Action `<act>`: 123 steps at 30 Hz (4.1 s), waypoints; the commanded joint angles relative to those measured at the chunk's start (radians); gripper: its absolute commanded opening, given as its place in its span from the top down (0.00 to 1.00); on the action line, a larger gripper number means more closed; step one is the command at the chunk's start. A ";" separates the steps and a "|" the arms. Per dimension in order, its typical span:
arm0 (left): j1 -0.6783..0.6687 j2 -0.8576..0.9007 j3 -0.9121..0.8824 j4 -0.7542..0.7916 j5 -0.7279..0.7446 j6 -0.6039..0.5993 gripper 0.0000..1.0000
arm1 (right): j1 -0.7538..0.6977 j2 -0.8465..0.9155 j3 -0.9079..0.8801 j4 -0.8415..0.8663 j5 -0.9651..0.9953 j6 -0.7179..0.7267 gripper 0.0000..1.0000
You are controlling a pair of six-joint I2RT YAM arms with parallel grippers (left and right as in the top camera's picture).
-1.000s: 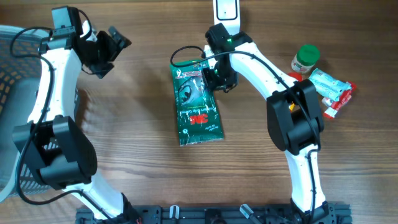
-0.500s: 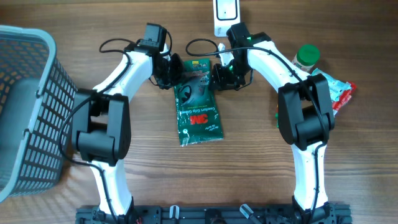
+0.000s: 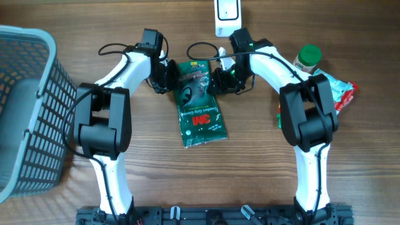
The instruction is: Scan the item barcode
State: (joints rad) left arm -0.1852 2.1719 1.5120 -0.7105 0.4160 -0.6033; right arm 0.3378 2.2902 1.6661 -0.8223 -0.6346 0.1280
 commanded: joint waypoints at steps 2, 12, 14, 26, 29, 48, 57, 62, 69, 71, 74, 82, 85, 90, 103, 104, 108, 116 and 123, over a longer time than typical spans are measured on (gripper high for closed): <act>-0.003 0.028 -0.024 -0.008 -0.069 0.019 0.96 | 0.007 0.010 -0.130 0.098 -0.082 -0.027 0.51; -0.047 0.028 -0.024 0.019 -0.065 0.007 0.96 | 0.080 0.010 -0.121 0.142 -0.273 -0.207 0.54; -0.047 0.028 -0.024 0.020 -0.066 -0.011 0.96 | 0.063 0.010 -0.115 0.217 -0.273 0.015 0.60; 0.039 0.027 -0.008 0.015 0.024 0.006 0.26 | 0.027 -0.169 -0.115 0.309 -0.043 0.211 0.96; 0.114 0.025 0.026 0.007 0.097 0.054 0.21 | 0.027 -0.288 -0.115 0.201 0.169 0.105 0.96; 0.177 0.025 0.032 0.004 0.089 0.076 0.27 | 0.327 -0.233 -0.116 -0.001 1.178 -0.365 0.96; 0.177 0.025 0.032 0.011 0.088 0.076 0.26 | 0.515 -0.177 -0.114 0.001 1.202 -0.386 0.78; 0.177 0.025 0.032 0.012 0.088 0.076 0.28 | 0.491 -0.190 -0.114 0.019 1.723 -0.390 0.96; 0.134 0.025 0.032 0.048 0.088 0.076 0.44 | 0.426 -0.192 -0.114 0.059 1.816 -0.378 0.96; 0.133 0.025 0.032 0.065 0.088 0.076 0.43 | 0.426 -0.192 -0.116 0.059 1.611 -0.458 0.96; 0.153 0.025 0.032 0.065 0.088 0.077 0.42 | 0.419 -0.179 -0.123 0.058 1.575 -0.466 0.96; 0.248 0.025 0.032 0.069 0.088 0.077 0.41 | 0.551 -0.166 -0.123 -0.011 1.335 -0.467 0.64; 0.257 0.025 0.032 0.068 0.088 0.077 0.41 | 0.625 -0.166 -0.123 -0.028 1.157 -0.467 0.53; 0.256 0.025 0.032 0.068 0.064 0.077 0.41 | 0.593 -0.177 -0.058 -0.030 1.002 -0.334 0.38; 0.192 0.025 0.162 -0.074 0.072 0.292 0.52 | 0.044 -0.231 0.026 -0.192 0.202 -0.258 0.50; 0.192 0.025 0.184 -0.083 0.073 0.303 0.51 | 0.055 -0.231 0.026 -0.201 0.217 -0.256 0.50; 0.186 0.025 0.196 -0.096 0.097 0.378 0.53 | 0.032 -0.208 0.026 -0.182 0.309 -0.132 0.51; 0.019 0.023 0.140 -0.354 0.050 0.359 0.86 | 0.011 -0.134 0.026 -0.138 0.188 -0.204 0.51; -0.053 0.023 -0.018 -0.158 -0.032 0.306 0.89 | 0.011 -0.134 0.026 -0.118 0.188 -0.204 0.51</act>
State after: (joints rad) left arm -0.2276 2.1864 1.5341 -0.9367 0.4412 -0.2672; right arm 0.3462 2.1429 1.7008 -0.9424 -0.4225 -0.0574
